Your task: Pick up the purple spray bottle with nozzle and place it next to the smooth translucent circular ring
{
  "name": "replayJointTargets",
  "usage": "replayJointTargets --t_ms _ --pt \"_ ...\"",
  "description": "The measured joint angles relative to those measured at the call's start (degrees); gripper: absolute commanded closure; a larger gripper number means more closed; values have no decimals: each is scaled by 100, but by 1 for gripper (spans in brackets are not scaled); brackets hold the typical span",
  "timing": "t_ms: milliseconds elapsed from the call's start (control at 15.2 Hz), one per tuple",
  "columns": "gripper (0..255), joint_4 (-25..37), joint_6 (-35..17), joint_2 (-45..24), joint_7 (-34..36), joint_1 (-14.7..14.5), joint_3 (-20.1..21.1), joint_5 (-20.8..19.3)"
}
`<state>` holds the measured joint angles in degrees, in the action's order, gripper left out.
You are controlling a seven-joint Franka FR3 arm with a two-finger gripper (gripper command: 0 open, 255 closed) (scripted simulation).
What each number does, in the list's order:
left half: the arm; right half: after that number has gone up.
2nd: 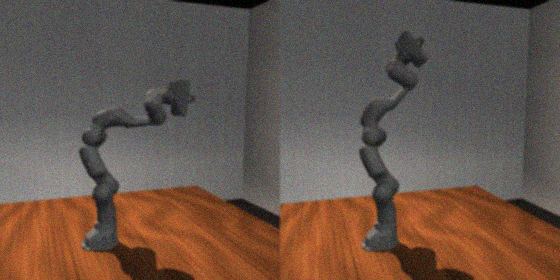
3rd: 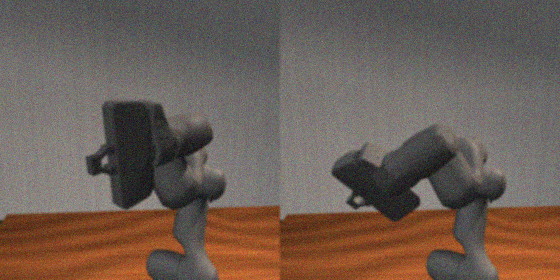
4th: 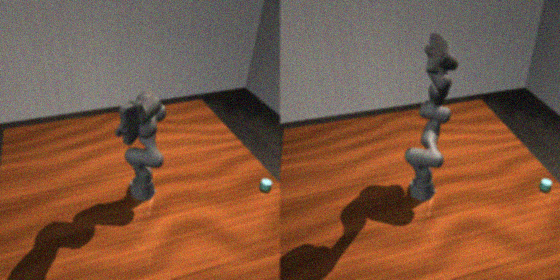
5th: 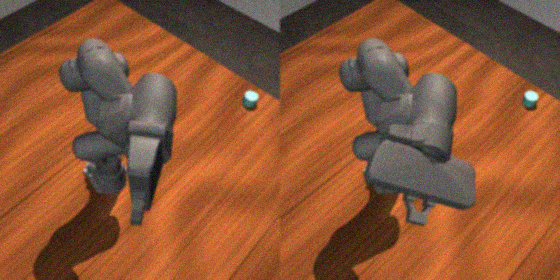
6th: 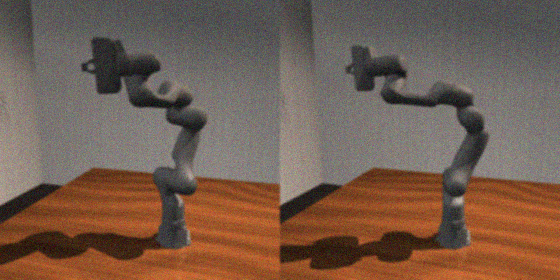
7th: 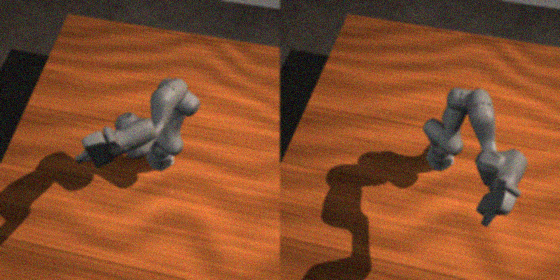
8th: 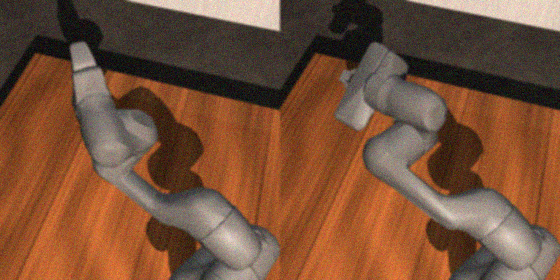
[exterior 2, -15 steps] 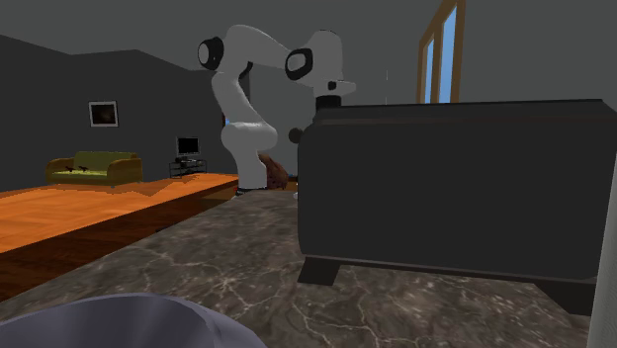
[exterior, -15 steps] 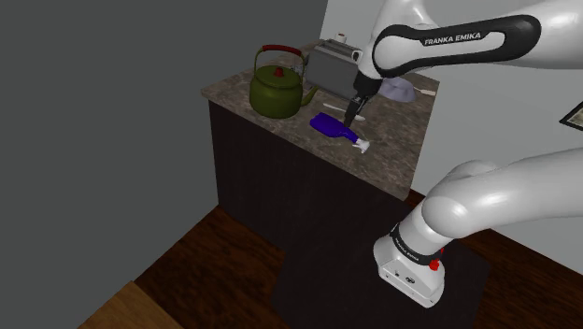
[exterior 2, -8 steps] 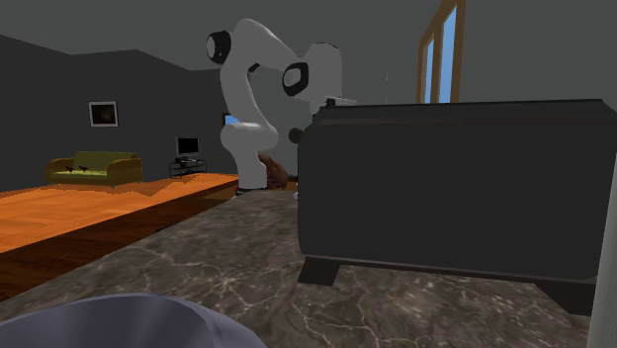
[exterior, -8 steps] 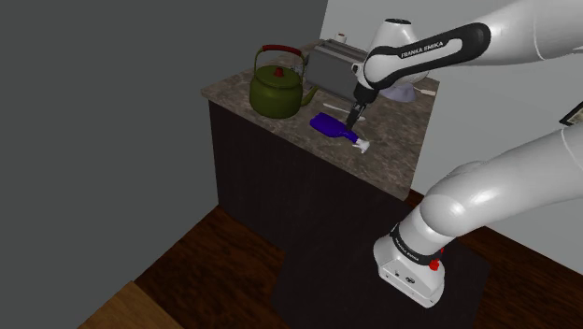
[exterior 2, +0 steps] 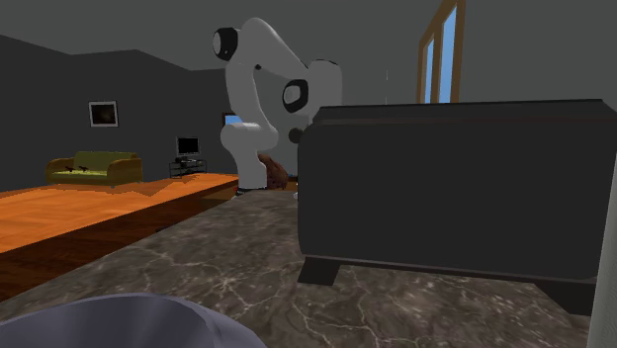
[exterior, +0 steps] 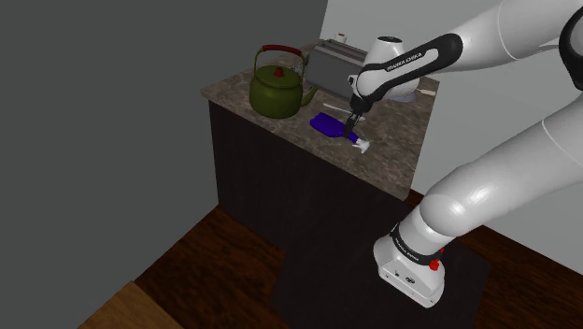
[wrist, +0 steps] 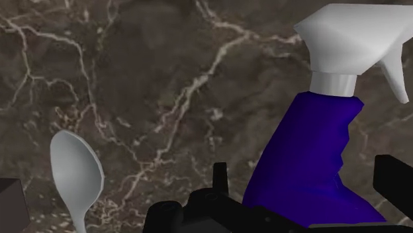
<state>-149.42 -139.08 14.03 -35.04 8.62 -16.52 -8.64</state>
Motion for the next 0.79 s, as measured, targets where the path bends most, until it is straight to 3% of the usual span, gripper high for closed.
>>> replayJointTargets --t_ms 528,594,792 --pt "0 -67 -242 -172 -23 -9 -27 26" --pt "255 -67 -243 -173 -23 -9 -27 26" --pt "255 -67 -242 -172 -23 -9 -27 26"
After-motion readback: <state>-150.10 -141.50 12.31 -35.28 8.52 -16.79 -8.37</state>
